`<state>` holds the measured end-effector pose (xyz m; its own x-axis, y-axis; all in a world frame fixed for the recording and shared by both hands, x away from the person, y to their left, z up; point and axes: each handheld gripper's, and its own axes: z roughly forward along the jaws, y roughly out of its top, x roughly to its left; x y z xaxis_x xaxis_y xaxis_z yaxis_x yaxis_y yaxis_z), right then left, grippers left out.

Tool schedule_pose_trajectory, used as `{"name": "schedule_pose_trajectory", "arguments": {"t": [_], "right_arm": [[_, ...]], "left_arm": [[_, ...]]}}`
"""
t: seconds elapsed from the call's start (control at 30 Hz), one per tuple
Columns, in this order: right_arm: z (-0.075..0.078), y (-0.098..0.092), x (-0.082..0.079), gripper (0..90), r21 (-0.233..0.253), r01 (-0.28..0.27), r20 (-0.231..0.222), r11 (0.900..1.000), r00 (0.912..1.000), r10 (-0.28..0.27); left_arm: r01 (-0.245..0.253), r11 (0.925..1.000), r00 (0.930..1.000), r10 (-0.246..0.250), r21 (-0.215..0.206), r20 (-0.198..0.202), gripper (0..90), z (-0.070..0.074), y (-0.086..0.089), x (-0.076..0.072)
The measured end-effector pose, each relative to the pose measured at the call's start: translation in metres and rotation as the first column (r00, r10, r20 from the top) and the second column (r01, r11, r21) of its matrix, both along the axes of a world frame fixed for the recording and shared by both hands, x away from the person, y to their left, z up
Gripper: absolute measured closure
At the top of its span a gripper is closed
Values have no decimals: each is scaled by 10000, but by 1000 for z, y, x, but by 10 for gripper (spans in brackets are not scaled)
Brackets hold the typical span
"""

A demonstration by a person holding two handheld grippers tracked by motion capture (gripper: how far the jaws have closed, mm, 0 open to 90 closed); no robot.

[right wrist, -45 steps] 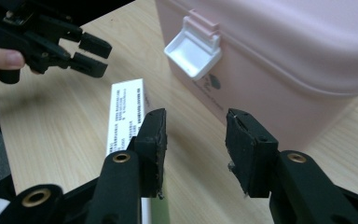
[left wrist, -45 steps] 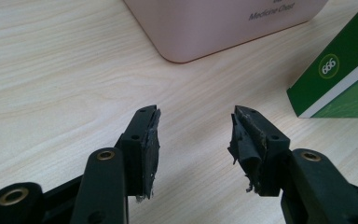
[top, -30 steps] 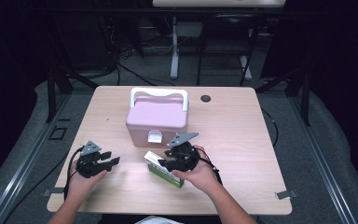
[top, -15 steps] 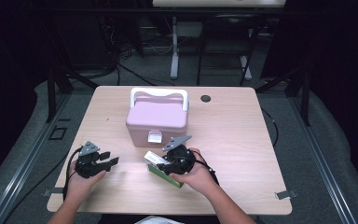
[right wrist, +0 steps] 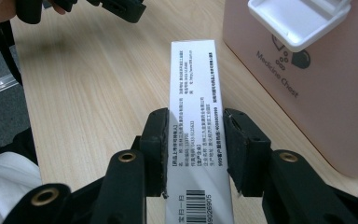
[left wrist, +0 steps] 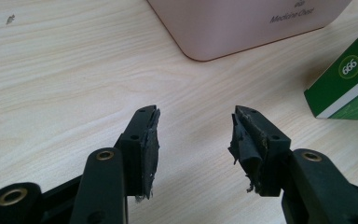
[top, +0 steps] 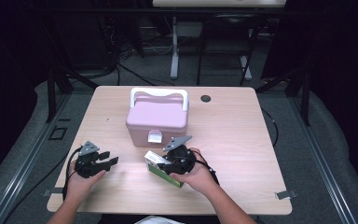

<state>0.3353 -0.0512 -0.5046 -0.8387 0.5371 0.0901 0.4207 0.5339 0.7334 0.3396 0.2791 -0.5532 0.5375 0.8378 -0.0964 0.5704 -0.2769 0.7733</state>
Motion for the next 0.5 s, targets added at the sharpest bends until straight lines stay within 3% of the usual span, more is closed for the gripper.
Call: {"name": "schedule_pose_trajectory", "arguments": {"t": [0.5], "right_arm": [[2,-12,2,622,-271,214,88,9994,9997,-212]], "left_arm": [[-36,10000,10000,36,14,-14,504,0,2,0]]}}
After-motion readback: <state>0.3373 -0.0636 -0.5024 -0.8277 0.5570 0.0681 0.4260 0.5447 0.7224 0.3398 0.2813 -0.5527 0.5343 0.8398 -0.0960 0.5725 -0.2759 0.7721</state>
